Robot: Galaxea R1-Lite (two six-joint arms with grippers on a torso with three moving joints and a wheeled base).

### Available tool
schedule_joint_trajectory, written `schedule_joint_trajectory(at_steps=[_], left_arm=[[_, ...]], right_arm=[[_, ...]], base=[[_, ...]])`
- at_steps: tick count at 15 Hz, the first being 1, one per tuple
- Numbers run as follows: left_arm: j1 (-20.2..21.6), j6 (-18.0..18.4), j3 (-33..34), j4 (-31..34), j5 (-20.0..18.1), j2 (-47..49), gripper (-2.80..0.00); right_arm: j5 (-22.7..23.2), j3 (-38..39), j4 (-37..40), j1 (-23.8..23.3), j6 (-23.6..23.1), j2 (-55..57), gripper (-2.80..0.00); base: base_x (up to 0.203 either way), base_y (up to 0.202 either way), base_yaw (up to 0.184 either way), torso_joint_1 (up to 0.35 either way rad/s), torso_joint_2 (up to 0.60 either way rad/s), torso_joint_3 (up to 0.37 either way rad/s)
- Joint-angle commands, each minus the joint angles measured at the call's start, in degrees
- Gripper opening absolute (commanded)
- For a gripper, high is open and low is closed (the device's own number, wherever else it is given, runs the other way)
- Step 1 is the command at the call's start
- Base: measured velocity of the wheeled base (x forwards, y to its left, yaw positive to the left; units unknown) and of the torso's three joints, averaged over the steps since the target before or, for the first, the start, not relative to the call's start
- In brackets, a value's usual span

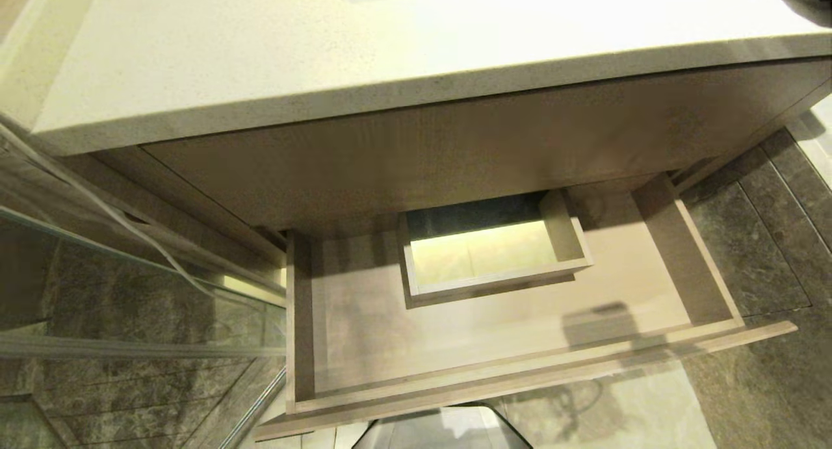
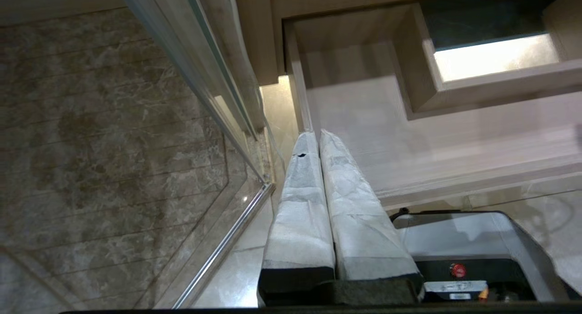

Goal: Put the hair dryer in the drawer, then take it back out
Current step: Place it on the countertop

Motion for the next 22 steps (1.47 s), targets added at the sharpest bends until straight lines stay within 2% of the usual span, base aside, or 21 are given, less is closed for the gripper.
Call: schedule_joint_trajectory(at_steps=[1, 7, 13, 18, 22], left_arm=[[0.0, 0.0, 0.1, 0.0, 0.1, 0.0, -2.80], [0.0, 0.0, 0.1, 0.0, 0.1, 0.0, -2.80], [0.0, 0.0, 0.0, 0.0, 0.0, 0.0, -2.80], [0.0, 0.0, 0.0, 0.0, 0.0, 0.0, -2.80], [0.0, 0.0, 0.1, 0.0, 0.0, 0.0, -2.80]], right_arm=[[0.1, 0.0, 0.1, 0.0, -0.2, 0.1, -2.80], [0.1, 0.0, 0.1, -0.1, -0.2, 0.1, -2.80], [0.2, 0.0, -0.5, 0.0, -0.3, 0.8, -2.80], [0.4, 0.0, -1.3, 0.2, -0.9, 0.7, -2.80], [0.4, -0.7, -1.6, 0.2, -0.9, 2.3, -2.80]], base=[[0.000, 0.000, 0.000, 0.310, -0.57, -0.261], [0.000, 0.000, 0.000, 0.323, -0.60, -0.278], [0.000, 0.000, 0.000, 0.202, -0.37, -0.179], [0.000, 0.000, 0.000, 0.025, -0.04, -0.010], [0.000, 0.000, 0.000, 0.204, 0.01, 0.203]])
